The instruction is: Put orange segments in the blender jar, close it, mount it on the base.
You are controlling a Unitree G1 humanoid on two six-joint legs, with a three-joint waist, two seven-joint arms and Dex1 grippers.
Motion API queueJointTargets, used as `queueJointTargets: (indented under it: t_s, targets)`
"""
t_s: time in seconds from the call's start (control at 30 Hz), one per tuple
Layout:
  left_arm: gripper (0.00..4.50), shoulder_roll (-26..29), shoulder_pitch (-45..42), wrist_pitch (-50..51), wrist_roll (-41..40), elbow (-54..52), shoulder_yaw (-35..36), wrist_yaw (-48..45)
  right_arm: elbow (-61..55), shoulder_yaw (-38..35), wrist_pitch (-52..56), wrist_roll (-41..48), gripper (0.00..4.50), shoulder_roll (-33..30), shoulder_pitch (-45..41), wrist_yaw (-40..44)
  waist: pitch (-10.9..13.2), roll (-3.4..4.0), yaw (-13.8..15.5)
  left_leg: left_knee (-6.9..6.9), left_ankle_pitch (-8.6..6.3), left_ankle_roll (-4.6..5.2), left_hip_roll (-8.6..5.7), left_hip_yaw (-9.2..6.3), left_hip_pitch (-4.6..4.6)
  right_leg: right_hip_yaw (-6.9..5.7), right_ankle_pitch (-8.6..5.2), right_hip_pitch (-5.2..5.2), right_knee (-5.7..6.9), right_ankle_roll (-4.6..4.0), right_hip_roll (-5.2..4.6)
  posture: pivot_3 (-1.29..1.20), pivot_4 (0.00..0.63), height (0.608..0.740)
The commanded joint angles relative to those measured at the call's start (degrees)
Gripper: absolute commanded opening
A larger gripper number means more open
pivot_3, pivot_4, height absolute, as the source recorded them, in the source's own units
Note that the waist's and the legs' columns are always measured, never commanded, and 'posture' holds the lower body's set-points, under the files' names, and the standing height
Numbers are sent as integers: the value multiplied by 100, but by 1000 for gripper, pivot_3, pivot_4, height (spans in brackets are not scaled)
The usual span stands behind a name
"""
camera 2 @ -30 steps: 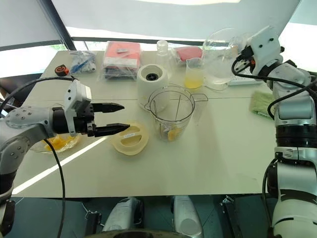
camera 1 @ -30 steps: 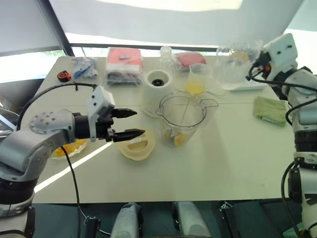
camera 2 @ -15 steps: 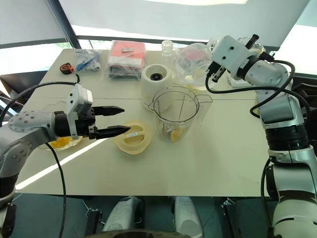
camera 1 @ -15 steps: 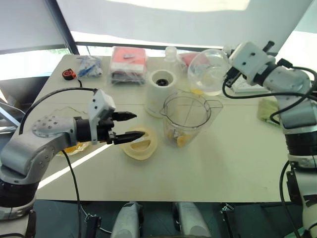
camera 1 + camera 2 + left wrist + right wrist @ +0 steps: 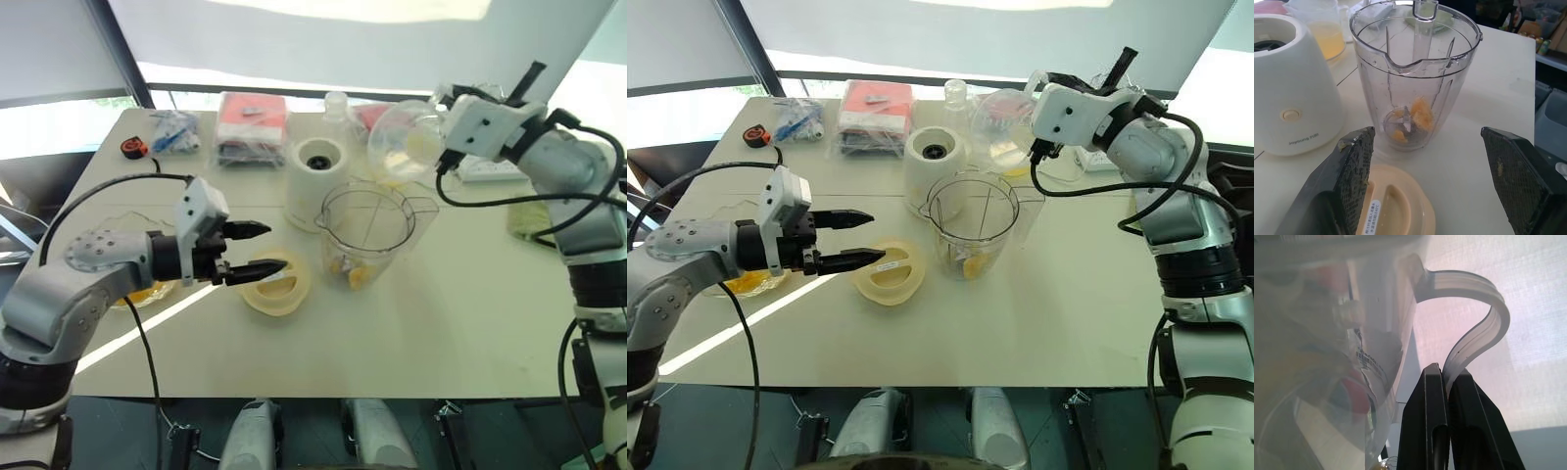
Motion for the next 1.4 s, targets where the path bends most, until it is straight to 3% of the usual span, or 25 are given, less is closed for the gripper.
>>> queueJointTargets:
  t_s: [0.03, 0.73, 0.9, 1.07, 1.2, 1.4]
  targets:
    - [3603, -1, -85, -109, 42, -124, 52, -20, -56, -184, -356, -218, 25, -155, -139, -283, 0, 0, 0, 0, 0, 0, 0, 0, 0, 0, 0, 0, 0, 0, 0, 0, 150, 740]
    - [3603, -88, -233, -81, 112, -35, -26, -19, 187, -239, -838, -658, 25, -125, -272, -577, 0, -1, -2, 0, 0, 0, 0, 0, 0, 1, 0, 0, 1, 0, 0, 0, 150, 740]
    - [3603, -123, -250, -112, 172, 6, -66, -44, -89, -810, 484, 697, 25, 544, -53, -108, 0, -2, -3, 1, 0, 0, 1, -2, 2, 1, 6, 1, 3, 9, 2, 0, 150, 740]
    - [3603, -143, -245, -130, 225, 29, -66, -66, -711, -1674, 2523, 2132, 25, 1171, 337, 107, 0, -3, 33, 1, 0, 0, 1, -8, -1, -4, 11, 2, 5, 17, 0, 0, 150, 740]
    - [3603, -141, -201, -132, 229, 31, -31, -76, -1222, -2497, 3943, 2952, 25, 1647, 582, -378, 0, -2, 36, 1, 0, 0, 1, -7, -2, -5, 11, 3, 3, 17, -4, 0, 150, 740]
    - [3603, -159, -181, -124, 225, 22, -6, -40, -987, -3184, 4224, 2770, 25, 1948, 977, -1733, 0, -2, 28, 1, 0, 0, -1, -7, -1, -5, 10, 3, 4, 16, -2, 0, 150, 740]
